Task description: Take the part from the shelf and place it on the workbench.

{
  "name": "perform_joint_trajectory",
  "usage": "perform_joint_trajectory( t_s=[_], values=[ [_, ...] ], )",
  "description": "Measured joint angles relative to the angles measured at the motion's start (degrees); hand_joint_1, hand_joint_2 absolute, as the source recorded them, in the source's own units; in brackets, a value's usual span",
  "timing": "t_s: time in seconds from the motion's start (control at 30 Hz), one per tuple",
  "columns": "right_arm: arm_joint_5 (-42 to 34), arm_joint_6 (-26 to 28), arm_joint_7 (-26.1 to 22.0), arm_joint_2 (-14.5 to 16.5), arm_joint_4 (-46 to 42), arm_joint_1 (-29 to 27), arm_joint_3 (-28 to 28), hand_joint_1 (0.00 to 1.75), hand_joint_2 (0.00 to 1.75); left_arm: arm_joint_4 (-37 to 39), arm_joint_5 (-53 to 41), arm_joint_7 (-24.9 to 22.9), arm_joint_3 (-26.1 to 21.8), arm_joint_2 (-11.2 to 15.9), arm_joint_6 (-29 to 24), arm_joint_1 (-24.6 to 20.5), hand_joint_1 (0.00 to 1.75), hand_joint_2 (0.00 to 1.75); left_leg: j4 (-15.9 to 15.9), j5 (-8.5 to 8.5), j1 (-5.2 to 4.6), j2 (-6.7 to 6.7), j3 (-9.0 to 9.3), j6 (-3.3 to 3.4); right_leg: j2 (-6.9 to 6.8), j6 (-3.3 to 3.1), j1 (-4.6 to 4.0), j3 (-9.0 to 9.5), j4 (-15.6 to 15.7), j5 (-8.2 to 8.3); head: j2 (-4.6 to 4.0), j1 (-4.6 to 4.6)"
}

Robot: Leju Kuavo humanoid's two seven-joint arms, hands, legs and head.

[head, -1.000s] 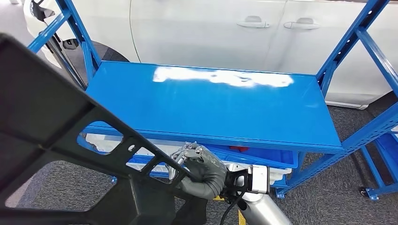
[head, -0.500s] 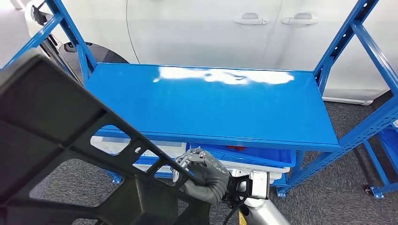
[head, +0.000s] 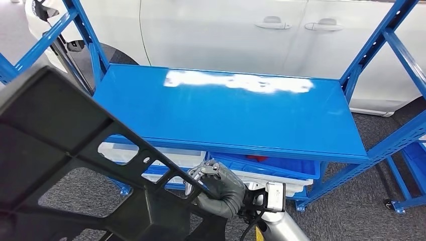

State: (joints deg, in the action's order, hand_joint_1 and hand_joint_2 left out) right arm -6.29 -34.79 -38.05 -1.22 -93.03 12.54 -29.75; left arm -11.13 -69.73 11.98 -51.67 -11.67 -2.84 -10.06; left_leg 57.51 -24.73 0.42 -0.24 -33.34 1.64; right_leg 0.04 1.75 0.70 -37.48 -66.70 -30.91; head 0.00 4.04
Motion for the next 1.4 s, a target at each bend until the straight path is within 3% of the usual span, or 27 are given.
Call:
perform_joint_trajectory(
  t_s=[0.07,0.1,0.13,0.2,0.27,0.33,0.4,0.47,0.53,0.6,0.63,0.67,0.73,0.8,0.87,0.93,1.0,1.07,1.1,1.13,1.17,1.27,1.3,1.4],
  values=[
    [0.01,0.19,-0.10,-0.13,0.30,-0.62,0.39,1.75,1.75,0.00,-0.08,-0.01,-0.01,0.01,0.17,0.04,0.00,0.00,0.06,0.14,-0.16,0.02,-0.32,0.20,0.00,0.18,0.03,-3.13,-7.02,-2.86,0.00,0.00],
    [0.02,0.31,-0.16,-0.20,0.43,-1.05,0.58,1.75,1.75,0.00,-0.13,-0.03,-0.02,0.01,0.26,0.07,0.00,0.00,0.12,0.18,-0.23,0.00,-0.42,0.25,0.00,0.16,0.03,-3.46,-8.02,-2.75,0.00,0.00],
    [0.03,0.41,-0.21,-0.26,0.53,-1.42,0.77,1.75,1.75,0.00,-0.16,-0.04,-0.03,0.01,0.33,0.08,0.00,0.00,0.21,0.20,-0.28,-0.04,-0.48,0.26,0.00,0.06,0.03,-2.65,-6.73,-1.62,0.00,0.00],
    [0.04,0.43,-0.25,-0.29,0.60,-1.76,1.02,1.75,1.75,0.00,-0.06,-0.02,-0.05,-0.02,0.41,0.07,0.00,0.00,0.48,0.17,-0.37,-0.10,-0.51,0.15,0.00,-0.41,-0.02,1.49,0.92,1.96,0.00,0.00],
    [0.12,0.07,-0.17,-0.19,0.62,-1.76,1.13,1.75,1.75,0.00,0.31,0.31,-0.10,-0.02,0.34,0.10,0.00,0.00,0.86,0.09,-0.60,-0.10,-0.71,-0.27,-0.01,-0.97,-0.28,4.50,6.91,3.80,0.00,0.01],
    [0.29,-0.34,0.07,0.05,0.73,-1.81,1.14,1.75,1.75,0.00,0.75,0.78,-0.22,-0.02,0.21,0.27,0.00,0.00,0.95,0.19,-0.68,-0.07,-0.90,-0.90,0.02,-1.45,-0.59,4.84,8.08,4.01,0.00,0.01],
    [0.51,-0.60,0.37,0.43,0.92,-1.88,1.11,1.75,1.75,0.00,1.07,1.11,-0.45,0.01,0.13,0.56,0.00,0.00,1.22,-0.06,-0.60,-0.06,-1.11,-1.54,-0.05,-2.06,-0.34,4.78,8.44,4.44,0.00,0.00],
    [0.81,-0.79,0.52,0.97,1.06,-1.95,0.99,1.75,1.75,0.00,1.17,1.30,-0.73,0.06,0.11,0.90,0.00,0.00,4.50,-2.55,-0.44,-0.06,-2.43,-2.26,-0.22,-2.62,-0.02,4.75,8.87,4.88,0.00,0.00],
    [1.14,-0.95,0.55,1.39,1.16,-2.08,0.86,1.75,1.75,0.00,1.16,1.33,-0.95,0.08,0.14,1.27,0.00,0.00,11.55,-6.55,-0.11,-0.07,-5.25,-2.91,-0.37,-2.85,-0.05,4.50,8.87,5.05,0.00,0.01],
    [1.38,-1.14,0.56,1.58,1.31,-2.32,0.78,1.75,1.75,0.00,1.12,1.18,-1.09,0.12,0.24,1.57,0.00,0.00,16.39,-8.17,0.15,-0.05,-7.01,-3.25,-0.48,-2.85,-0.04,4.26,8.75,5.14,0.00,0.02],
    [1.45,-1.22,0.56,1.67,1.37,-2.42,0.74,1.75,1.75,0.00,1.09,1.09,-1.11,0.16,0.30,1.69,0.00,0.00,15.77,-7.36,0.26,-0.04,-6.41,-3.31,-0.50,-2.82,-0.01,4.19,8.65,5.17,0.00,0.02],
    [1.49,-1.25,0.56,1.78,1.39,-2.48,0.69,1.75,1.75,0.00,1.07,1.02,-1.14,0.20,0.35,1.75,0.00,0.00,12.96,-5.70,0.36,-0.02,-4.75,-3.30,-0.50,-2.75,0.02,4.17,8.53,5.16,0.00,0.02],
    [1.52,-1.27,0.56,2.09,1.39,-2.48,0.62,1.75,1.75,0.00,1.06,0.98,-1.15,0.25,0.41,1.72,0.00,0.00,5.05,-2.79,0.36,0.00,-0.55,-3.04,-0.45,-2.40,-0.05,4.10,8.23,5.11,0.00,0.01],
    [1.56,-1.30,0.57,2.37,1.38,-2.47,0.57,1.75,1.75,0.00,1.06,0.97,-1.16,0.26,0.45,1.68,0.00,0.00,1.20,-2.01,0.16,-0.06,1.28,-2.44,-0.38,-1.74,-0.22,3.86,8.10,5.26,0.00,0.01],
    [1.70,-1.46,0.58,2.50,1.38,-2.47,0.54,1.75,1.75,0.00,1.06,0.99,-1.17,0.28,0.43,1.74,0.00,0.00,1.01,-1.74,0.05,-0.13,1.10,-1.66,-0.33,-1.01,-0.29,3.66,8.25,5.60,0.00,0.01],
    [1.86,-1.85,0.60,2.58,1.37,-2.47,0.54,1.75,1.75,-0.01,1.05,1.17,-1.21,0.30,0.37,1.75,0.00,0.00,0.59,-1.18,0.18,-0.05,0.94,-0.79,-0.28,-0.43,-0.12,3.18,7.25,4.68,0.00,0.00],
    [1.98,-2.16,0.61,2.62,1.34,-2.53,0.54,1.75,1.75,-0.01,1.02,1.46,-1.22,0.30,0.33,1.69,0.00,0.00,0.30,-0.69,0.22,0.06,0.66,-0.13,-0.20,-0.10,0.03,1.08,2.26,1.22,0.00,0.00],
    [2.11,-2.21,0.63,2.64,1.31,-2.77,0.54,1.75,1.75,0.00,0.88,1.68,-1.22,0.32,0.38,1.71,0.00,0.00,0.38,-0.41,0.04,0.11,0.10,0.17,-0.17,0.06,0.04,-2.05,-5.21,-2.48,0.00,0.00],
    [2.18,-2.12,0.65,2.64,1.29,-2.94,0.55,1.75,1.75,0.00,0.79,1.70,-1.22,0.33,0.43,1.73,0.00,0.00,0.48,-0.30,-0.05,0.11,-0.17,0.22,-0.17,0.06,0.04,-2.82,-7.36,-3.10,0.00,0.00],
    [2.24,-2.00,0.66,2.64,1.24,-3.10,0.59,1.75,1.75,0.00,0.66,1.61,-1.22,0.34,0.51,1.75,0.00,0.00,0.59,-0.21,-0.14,0.09,-0.39,0.22,-0.17,-0.02,0.04,-2.55,-7.44,-2.67,0.00,0.00],
    [2.29,-1.81,0.67,2.64,1.13,-3.24,0.68,1.75,1.75,0.00,0.48,1.44,-1.22,0.33,0.60,1.75,0.00,0.00,0.71,-0.15,-0.22,0.06,-0.53,0.18,-0.17,-0.20,0.02,-1.08,-5.12,-1.26,0.00,0.00],
    [2.36,-1.28,0.66,2.60,0.34,-3.57,1.40,1.75,1.75,-0.01,-0.17,0.66,-1.09,0.18,0.98,1.53,0.00,0.00,1.06,0.02,-0.53,0.02,-0.78,-0.22,-0.21,-1.14,-0.33,4.94,5.90,2.84,0.00,0.00],
    [2.36,-1.19,0.63,2.56,0.04,-3.75,1.77,1.75,1.75,-0.01,-0.35,0.44,-1.03,0.11,1.09,1.37,0.00,0.00,1.14,0.13,-0.58,0.03,-0.90,-0.48,-0.21,-1.39,-0.52,5.69,7.63,3.24,0.00,0.01],
    [2.35,-1.13,0.54,2.33,-0.56,-4.45,2.84,1.75,1.75,0.00,-0.65,0.03,-0.95,-0.01,1.27,0.83,0.00,0.00,1.14,0.39,-0.48,0.08,-1.18,-1.40,-0.20,-2.02,-0.54,5.56,8.49,3.83,0.00,0.01]
  ],
)
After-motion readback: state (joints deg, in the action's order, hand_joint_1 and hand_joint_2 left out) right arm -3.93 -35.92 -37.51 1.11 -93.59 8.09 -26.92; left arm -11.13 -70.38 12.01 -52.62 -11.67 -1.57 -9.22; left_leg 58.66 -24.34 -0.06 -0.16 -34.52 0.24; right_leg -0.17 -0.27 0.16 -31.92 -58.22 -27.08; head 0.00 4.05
